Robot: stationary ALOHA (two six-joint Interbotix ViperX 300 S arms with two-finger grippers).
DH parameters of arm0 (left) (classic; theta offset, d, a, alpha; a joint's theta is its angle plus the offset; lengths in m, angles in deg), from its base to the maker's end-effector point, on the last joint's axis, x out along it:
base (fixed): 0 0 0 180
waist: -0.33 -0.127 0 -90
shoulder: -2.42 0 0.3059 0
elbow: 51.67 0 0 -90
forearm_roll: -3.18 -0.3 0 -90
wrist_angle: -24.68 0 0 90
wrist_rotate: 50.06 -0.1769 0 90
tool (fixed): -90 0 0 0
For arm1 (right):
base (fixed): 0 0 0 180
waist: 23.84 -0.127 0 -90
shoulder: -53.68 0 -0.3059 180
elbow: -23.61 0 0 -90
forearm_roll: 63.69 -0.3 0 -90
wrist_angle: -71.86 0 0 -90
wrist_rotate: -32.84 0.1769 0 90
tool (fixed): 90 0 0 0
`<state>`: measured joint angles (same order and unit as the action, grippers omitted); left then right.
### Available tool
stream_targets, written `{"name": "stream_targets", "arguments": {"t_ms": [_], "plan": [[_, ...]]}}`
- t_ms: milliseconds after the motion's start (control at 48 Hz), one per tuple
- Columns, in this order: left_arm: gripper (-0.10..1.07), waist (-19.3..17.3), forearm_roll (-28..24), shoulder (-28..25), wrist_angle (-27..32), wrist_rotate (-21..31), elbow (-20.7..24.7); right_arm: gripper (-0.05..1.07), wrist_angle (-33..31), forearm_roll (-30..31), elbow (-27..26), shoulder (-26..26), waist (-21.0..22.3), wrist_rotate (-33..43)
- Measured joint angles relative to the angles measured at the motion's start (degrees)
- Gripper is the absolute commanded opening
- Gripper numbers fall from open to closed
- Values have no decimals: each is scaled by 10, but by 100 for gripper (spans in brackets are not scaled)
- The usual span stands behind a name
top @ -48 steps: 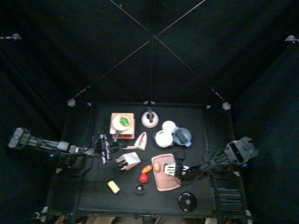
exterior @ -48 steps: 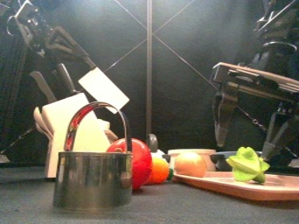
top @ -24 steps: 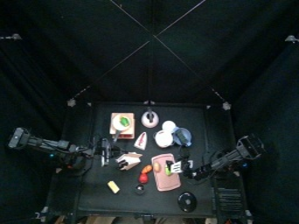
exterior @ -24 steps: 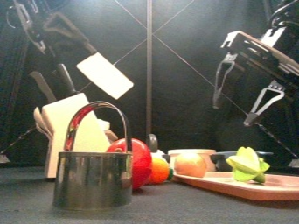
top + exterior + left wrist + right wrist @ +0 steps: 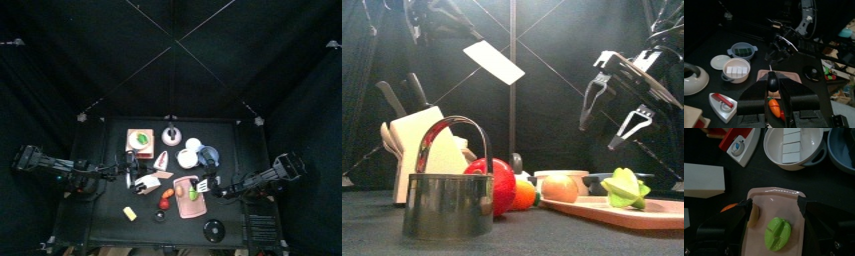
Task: Grab cleaver with other hand
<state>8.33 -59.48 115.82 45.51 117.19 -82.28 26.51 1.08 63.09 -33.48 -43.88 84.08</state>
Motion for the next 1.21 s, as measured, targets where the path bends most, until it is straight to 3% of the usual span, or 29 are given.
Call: {"name": "stream_targets", "arguments": {"t_ms": [146,354,562,583,604,646,812,958,1208], "plan": [[49,1,62,-2,90,-112,39,101,0,11,10,11,4,0],[49,2,250,-18,192,-360,134,101,1,25,20,21,15,0],[49,-14,429,-41,225,-615,242,101,4,31,25,33,19,0],[49,-14,429,-41,225,-615,242,101,4,32,25,34,19,0],[49,-24,460,-41,208,-657,257,101,4,33,25,34,19,0],[49,-37,486,-40,179,-687,265,101,6,35,25,36,19,0],[49,-101,546,-35,11,-720,232,101,14,57,26,40,19,0],[49,-136,550,-22,-130,-721,149,101,25,120,47,63,16,-17],[49,-139,563,11,-391,-715,-28,101,30,191,65,148,4,-105]]}}
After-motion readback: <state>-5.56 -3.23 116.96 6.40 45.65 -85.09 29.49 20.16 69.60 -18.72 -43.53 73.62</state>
